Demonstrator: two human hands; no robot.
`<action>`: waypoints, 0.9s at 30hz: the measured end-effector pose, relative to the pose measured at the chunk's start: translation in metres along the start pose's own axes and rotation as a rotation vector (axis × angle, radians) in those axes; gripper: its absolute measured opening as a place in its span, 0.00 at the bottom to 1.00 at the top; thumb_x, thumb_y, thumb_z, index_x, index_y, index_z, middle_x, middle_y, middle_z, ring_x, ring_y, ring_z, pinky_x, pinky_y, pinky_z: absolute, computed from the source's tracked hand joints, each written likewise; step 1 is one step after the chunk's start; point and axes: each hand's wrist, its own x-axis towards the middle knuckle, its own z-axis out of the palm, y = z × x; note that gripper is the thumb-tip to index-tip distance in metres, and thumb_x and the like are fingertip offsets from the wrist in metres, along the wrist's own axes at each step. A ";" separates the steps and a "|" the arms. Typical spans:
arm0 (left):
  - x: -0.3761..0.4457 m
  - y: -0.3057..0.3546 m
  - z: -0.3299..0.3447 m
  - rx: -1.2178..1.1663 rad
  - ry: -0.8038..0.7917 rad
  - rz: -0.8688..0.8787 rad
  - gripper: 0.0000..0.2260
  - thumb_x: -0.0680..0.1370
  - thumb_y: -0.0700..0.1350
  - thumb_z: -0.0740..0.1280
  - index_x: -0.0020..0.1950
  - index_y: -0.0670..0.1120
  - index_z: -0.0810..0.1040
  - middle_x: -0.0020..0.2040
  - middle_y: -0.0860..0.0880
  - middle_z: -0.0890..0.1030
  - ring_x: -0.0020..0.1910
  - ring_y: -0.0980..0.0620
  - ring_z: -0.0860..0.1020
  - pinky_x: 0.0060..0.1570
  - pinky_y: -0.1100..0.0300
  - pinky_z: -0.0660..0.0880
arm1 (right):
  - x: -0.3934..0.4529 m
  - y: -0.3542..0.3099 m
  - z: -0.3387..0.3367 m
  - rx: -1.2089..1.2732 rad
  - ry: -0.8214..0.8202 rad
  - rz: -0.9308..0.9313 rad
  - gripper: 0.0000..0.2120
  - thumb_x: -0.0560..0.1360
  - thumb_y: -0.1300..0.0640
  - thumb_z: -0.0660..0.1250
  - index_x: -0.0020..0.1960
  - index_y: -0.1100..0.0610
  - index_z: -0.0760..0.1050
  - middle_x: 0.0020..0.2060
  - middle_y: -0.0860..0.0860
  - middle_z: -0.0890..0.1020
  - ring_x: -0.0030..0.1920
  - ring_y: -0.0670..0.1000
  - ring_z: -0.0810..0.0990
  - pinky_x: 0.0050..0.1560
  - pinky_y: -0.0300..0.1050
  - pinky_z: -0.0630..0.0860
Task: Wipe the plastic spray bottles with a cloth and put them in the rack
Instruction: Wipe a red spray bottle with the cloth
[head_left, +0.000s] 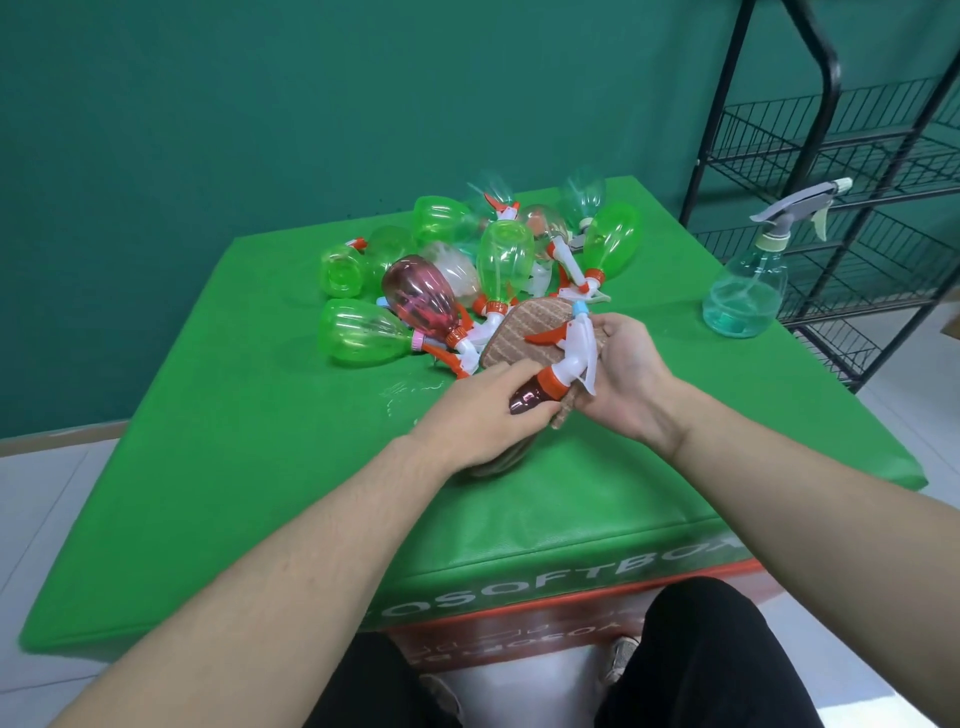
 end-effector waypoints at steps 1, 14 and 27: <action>0.000 0.002 0.000 0.012 0.007 -0.004 0.16 0.80 0.62 0.63 0.64 0.58 0.73 0.52 0.54 0.79 0.50 0.51 0.77 0.52 0.53 0.76 | 0.002 0.000 -0.001 0.022 0.015 -0.005 0.22 0.83 0.56 0.50 0.67 0.67 0.72 0.63 0.61 0.80 0.62 0.60 0.79 0.67 0.54 0.75; 0.012 0.018 0.000 0.075 0.014 -0.112 0.14 0.80 0.63 0.62 0.54 0.53 0.74 0.43 0.52 0.79 0.42 0.50 0.78 0.43 0.53 0.77 | -0.027 0.005 -0.020 0.202 0.056 -0.198 0.22 0.84 0.55 0.49 0.68 0.64 0.74 0.62 0.63 0.81 0.62 0.59 0.79 0.72 0.59 0.70; 0.015 0.015 -0.002 0.000 0.100 -0.242 0.14 0.80 0.61 0.63 0.57 0.52 0.75 0.47 0.51 0.82 0.46 0.46 0.80 0.49 0.49 0.78 | -0.038 0.028 -0.021 0.120 0.082 -0.213 0.20 0.85 0.57 0.49 0.69 0.63 0.72 0.60 0.66 0.81 0.56 0.58 0.79 0.69 0.57 0.73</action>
